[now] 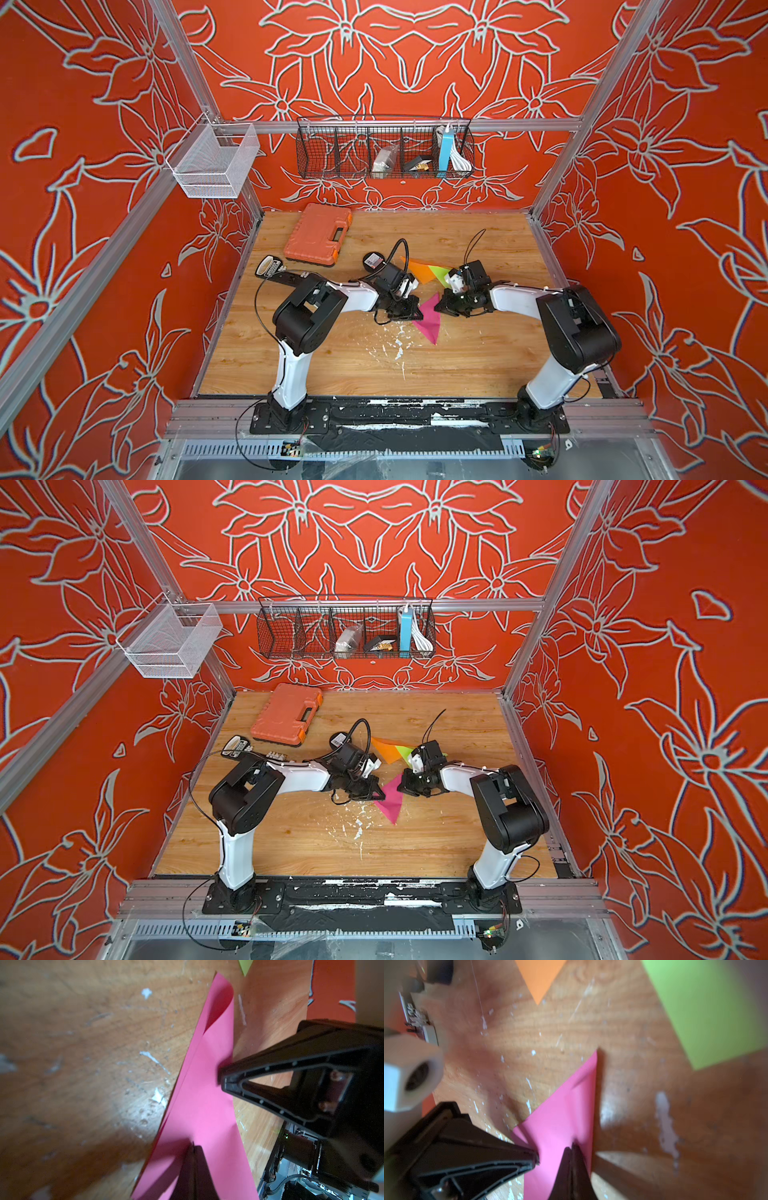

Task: Fold the square paper diagonally
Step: Fold the paper at the center of the board.

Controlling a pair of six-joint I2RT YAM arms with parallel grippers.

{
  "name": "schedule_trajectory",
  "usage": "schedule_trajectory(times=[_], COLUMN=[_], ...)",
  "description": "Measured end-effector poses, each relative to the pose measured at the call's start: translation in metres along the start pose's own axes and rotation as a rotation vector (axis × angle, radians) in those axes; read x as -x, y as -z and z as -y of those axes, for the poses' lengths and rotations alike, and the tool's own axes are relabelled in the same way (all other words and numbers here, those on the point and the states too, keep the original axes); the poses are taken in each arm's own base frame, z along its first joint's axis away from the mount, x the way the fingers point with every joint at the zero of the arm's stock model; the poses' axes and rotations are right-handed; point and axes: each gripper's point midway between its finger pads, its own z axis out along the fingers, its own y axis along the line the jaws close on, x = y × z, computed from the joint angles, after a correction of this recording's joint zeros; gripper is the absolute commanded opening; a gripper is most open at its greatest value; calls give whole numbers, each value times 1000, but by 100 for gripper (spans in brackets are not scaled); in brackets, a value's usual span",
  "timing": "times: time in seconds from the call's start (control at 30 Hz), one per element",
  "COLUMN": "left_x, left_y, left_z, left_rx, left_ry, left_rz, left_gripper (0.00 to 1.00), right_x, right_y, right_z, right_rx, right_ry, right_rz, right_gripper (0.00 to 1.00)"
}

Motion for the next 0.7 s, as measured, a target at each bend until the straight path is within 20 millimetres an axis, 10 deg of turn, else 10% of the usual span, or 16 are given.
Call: schedule_trajectory(times=[0.7], left_x=[0], left_y=[0], left_z=[0], left_rx=[1], left_ry=[-2], left_rz=[-2], left_gripper=[0], right_x=[43], right_y=[0], right_z=[11], right_rx=[-23], right_ry=[-31], right_rz=[80], right_gripper=[0])
